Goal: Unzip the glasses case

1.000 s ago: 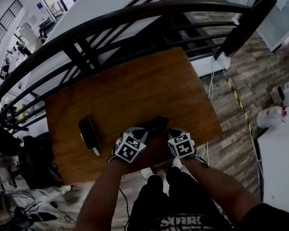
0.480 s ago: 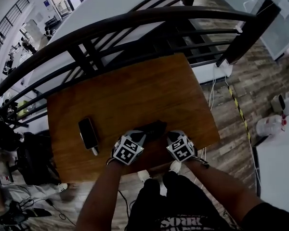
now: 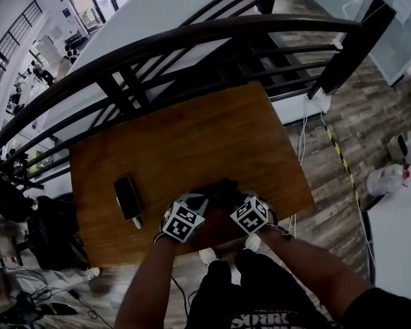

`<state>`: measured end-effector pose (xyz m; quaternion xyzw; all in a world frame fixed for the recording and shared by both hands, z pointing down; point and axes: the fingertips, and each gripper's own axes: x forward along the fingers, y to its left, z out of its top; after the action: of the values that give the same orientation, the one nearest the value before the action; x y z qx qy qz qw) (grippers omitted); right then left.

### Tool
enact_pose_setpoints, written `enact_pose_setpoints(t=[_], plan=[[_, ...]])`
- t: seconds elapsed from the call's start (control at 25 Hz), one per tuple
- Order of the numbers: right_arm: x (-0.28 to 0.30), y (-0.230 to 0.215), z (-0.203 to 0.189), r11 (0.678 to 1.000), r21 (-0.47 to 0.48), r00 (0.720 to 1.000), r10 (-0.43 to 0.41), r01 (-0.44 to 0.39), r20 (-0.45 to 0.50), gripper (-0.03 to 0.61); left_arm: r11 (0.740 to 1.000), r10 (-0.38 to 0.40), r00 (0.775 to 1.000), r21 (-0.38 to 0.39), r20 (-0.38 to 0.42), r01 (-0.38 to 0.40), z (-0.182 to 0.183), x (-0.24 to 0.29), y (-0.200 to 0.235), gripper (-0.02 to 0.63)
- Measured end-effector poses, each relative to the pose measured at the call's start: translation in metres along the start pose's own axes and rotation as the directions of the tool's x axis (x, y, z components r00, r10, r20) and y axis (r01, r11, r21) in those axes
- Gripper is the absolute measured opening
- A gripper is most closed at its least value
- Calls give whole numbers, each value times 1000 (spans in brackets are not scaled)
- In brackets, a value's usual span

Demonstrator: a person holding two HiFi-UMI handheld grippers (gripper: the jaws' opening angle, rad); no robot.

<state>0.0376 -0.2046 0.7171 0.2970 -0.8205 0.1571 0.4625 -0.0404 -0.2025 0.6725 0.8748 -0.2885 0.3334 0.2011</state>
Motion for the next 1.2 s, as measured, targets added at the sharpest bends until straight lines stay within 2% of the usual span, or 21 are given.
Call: enact_pose_setpoints(t=[0.24, 0.44, 0.64, 0.72, 0.8, 0.84, 0.92, 1.0, 1.08, 1.2], plan=[[0, -4, 0, 999, -45, 1000, -5, 5, -4, 15, 1000, -2, 1000, -4, 6, 2, -4, 3, 2, 3], [-4, -22, 5, 998, -34, 998, -61, 61, -2, 5, 1000, -5, 1000, -6, 4, 5, -4, 1, 1, 3], [-8, -47, 6, 992, 57, 994, -112, 111, 9, 0, 1000, 11, 1000, 3, 14, -11, -4, 2, 1, 3], [-21, -51, 8, 990, 78, 992, -120, 117, 36, 0, 997, 42, 999, 56, 28, -43, 0, -1, 0, 3], [-41, -48, 11, 988, 93, 988, -133, 125, 82, 0, 987, 89, 991, 127, 104, -102, 12, -13, -1, 3], [-54, -45, 14, 986, 108, 983, -142, 130, 114, 0, 983, 111, 980, 123, 165, -133, 20, -24, -1, 3], [-87, -42, 21, 978, 146, 966, -177, 150, 191, 0, 982, 174, 940, 25, 295, -190, 35, -56, 0, 3], [-126, -41, 29, 965, 193, 934, -229, 180, 274, 0, 963, 269, 874, -126, 405, -238, 48, -98, 3, 3], [-163, -35, 41, 952, 252, 897, -258, 173, 359, 0, 931, 357, 800, -258, 482, -259, 55, -142, 1, 3], [-222, -11, 68, 943, 309, 816, -276, 127, 508, 0, 880, 453, 693, -404, 560, -249, 59, -207, -14, 3]])
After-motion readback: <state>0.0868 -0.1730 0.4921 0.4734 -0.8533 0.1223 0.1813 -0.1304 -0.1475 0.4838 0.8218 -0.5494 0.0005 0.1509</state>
